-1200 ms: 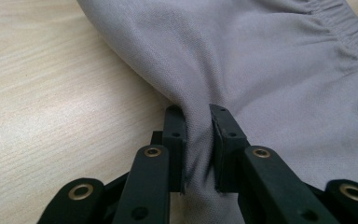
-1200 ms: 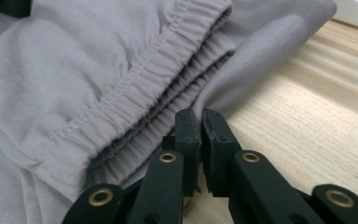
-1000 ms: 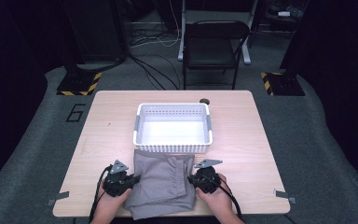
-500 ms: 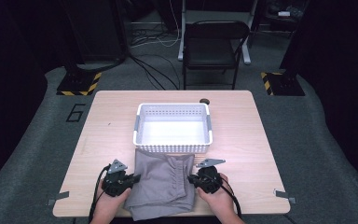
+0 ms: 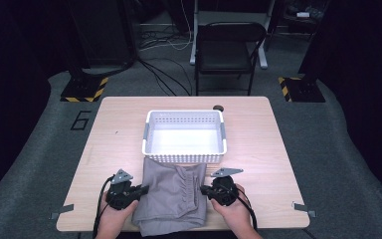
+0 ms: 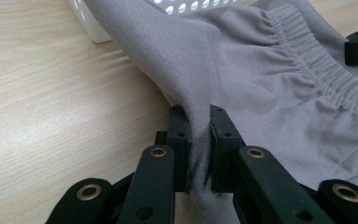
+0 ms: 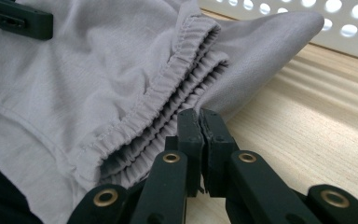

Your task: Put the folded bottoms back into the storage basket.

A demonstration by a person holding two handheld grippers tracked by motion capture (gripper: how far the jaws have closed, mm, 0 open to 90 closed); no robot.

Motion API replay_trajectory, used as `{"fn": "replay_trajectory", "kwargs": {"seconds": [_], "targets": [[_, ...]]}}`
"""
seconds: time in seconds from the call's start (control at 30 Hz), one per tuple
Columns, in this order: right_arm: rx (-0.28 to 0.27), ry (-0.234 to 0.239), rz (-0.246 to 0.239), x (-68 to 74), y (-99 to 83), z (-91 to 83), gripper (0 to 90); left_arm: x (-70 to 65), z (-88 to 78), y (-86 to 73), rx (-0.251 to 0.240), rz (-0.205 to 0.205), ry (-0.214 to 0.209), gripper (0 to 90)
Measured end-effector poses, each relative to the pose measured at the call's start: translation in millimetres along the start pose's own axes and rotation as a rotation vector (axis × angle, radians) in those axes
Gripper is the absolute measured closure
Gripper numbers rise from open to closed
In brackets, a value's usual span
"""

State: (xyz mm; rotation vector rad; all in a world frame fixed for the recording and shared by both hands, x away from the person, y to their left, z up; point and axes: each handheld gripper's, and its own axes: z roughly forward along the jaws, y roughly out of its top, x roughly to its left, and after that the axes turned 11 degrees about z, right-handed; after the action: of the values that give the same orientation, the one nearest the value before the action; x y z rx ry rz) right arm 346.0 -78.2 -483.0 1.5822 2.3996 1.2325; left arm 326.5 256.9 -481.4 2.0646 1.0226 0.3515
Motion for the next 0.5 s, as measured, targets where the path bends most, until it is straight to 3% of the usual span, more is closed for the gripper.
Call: {"fn": "replay_trajectory", "kwargs": {"seconds": [0.07,0.2,0.5], "targets": [[-0.012,0.008,-0.020,0.1,1.3,-1.0,88.2,-0.3,-2.7,1.1,-0.011,-0.017,0.003,81.5],[0.010,0.008,-0.004,2.3,2.8,-4.5,88.3,-0.7,-6.8,2.5,-0.014,-0.024,0.006,81.5],[0.001,0.022,-0.009,1.2,9.2,-12.6,88.4,-3.2,-9.8,5.2,0.009,-0.003,0.005,81.7]]}}
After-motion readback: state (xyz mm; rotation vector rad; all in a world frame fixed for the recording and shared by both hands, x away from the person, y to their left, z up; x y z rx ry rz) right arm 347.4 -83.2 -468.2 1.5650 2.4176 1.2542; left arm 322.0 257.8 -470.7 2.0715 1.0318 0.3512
